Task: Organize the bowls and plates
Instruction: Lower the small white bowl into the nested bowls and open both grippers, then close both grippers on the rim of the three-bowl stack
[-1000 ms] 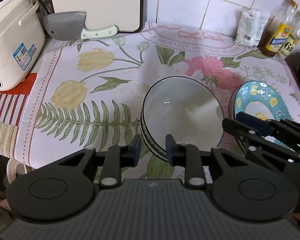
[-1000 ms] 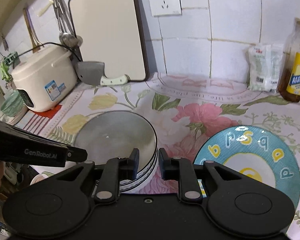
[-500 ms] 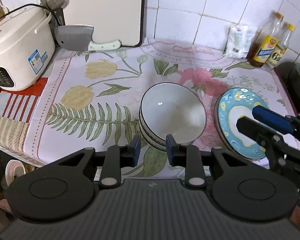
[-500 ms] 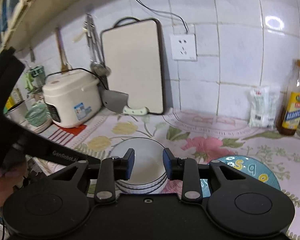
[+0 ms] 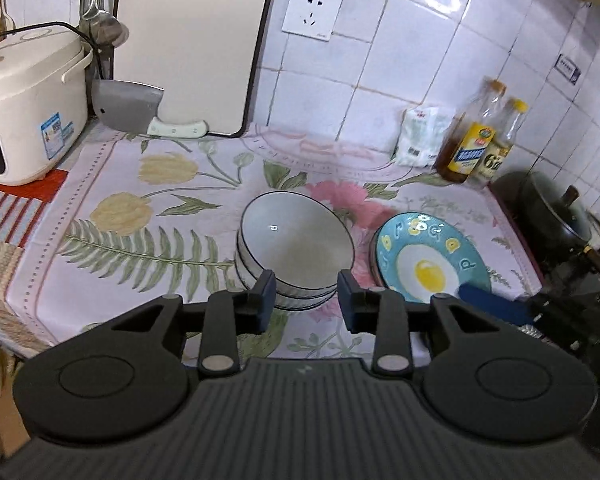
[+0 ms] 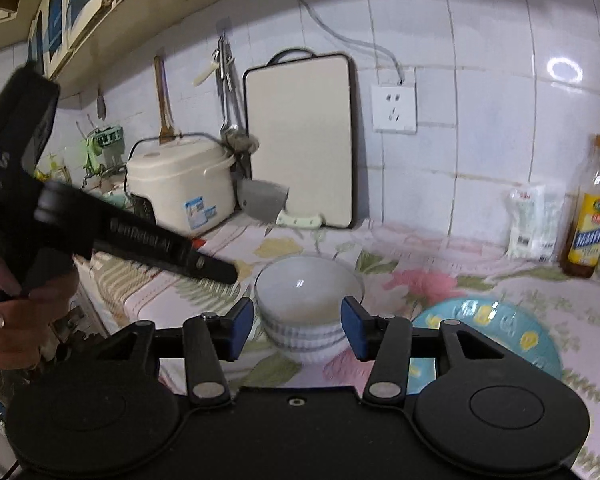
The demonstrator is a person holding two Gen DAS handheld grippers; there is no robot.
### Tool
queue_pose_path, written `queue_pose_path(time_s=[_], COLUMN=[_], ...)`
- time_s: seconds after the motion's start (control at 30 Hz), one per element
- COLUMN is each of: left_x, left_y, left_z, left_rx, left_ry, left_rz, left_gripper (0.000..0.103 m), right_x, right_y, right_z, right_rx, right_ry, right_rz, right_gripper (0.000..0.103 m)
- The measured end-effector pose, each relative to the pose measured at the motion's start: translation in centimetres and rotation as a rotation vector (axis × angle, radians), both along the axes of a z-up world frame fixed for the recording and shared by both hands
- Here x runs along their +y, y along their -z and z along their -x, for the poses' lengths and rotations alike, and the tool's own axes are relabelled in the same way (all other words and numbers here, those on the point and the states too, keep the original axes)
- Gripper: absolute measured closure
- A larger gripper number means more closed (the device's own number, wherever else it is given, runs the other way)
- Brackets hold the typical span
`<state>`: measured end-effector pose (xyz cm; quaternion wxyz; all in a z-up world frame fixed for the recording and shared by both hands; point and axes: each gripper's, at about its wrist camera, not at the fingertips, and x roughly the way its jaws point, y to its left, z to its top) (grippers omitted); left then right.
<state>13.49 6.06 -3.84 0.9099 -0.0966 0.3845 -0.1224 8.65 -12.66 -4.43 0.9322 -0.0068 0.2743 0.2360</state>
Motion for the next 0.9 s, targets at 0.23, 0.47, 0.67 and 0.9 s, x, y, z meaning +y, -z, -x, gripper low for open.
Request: queue_pose_path(time_s=[0.23, 0.47, 0.67, 0.9], left_x=[-0.2, 0.8, 3.1, 4.7], left_y=[2.7, 4.7, 5.7, 7.5], left_z=[1.0, 0.2, -1.8, -5.5], left_rx=[-0.077, -0.099, -0.074, -0.001], left_ry=[0.031, 0.041, 0.021, 0.013], left_rz=[0.018, 0.075, 0.182, 0.207], left_gripper=[0.07, 0.056, 0.04, 0.037], right_x=[1.8, 2.9, 3.3, 4.8], right_y=[4.3, 8.2, 11.5, 14.3], right_z=[-0.3, -1.8, -4.0, -5.8], right_rx=[0.059, 0.055, 0.08, 0.064], right_ry=[-0.019, -0.002, 0.015, 0.026], right_rz=[0.036, 0.082, 0.095, 0.143], right_gripper=[0.047, 0.035, 0.031, 0.029])
